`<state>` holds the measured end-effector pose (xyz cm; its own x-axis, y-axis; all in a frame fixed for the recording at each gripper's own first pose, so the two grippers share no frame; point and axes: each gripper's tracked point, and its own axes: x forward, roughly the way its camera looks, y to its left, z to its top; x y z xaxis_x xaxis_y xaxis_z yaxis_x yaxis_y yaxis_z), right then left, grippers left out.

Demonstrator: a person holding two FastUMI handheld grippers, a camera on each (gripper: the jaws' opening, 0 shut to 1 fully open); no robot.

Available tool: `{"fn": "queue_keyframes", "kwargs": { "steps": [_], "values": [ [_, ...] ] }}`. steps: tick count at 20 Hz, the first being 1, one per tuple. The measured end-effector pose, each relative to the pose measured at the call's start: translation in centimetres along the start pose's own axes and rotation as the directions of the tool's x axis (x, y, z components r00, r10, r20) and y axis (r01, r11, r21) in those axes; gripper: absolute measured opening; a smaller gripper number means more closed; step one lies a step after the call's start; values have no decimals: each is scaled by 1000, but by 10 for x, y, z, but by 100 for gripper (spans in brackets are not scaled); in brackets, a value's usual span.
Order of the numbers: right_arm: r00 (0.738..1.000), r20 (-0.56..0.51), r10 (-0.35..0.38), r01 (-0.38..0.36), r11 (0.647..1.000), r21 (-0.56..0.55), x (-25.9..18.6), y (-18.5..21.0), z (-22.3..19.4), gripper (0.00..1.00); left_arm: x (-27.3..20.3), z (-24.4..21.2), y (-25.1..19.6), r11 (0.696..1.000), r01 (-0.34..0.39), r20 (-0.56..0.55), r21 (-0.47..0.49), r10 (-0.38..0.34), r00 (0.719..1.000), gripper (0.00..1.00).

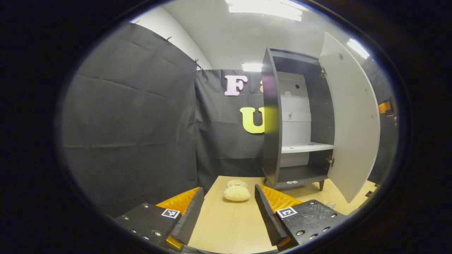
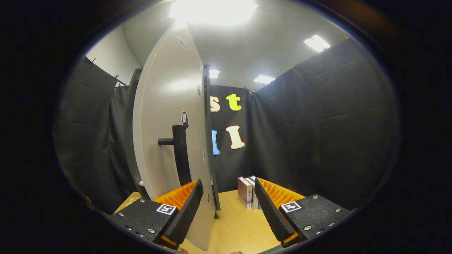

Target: Open the cabinet door with the right hand, grasp the bottle in the cabinet with the left hand and place it on the coaster, then close the cabinet door with the right hand.

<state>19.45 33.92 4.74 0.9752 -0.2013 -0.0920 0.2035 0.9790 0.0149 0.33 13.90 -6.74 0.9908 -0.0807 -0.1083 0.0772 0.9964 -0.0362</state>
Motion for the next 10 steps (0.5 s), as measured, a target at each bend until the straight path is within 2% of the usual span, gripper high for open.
{"fn": "queue_keyframes", "kwargs": {
  "steps": [10],
  "values": [
    [993,5,120,-120,993,13,11,69,-1,92,-17,-7,40,998,-58,-5,5,58,998,83]
  ]
}}
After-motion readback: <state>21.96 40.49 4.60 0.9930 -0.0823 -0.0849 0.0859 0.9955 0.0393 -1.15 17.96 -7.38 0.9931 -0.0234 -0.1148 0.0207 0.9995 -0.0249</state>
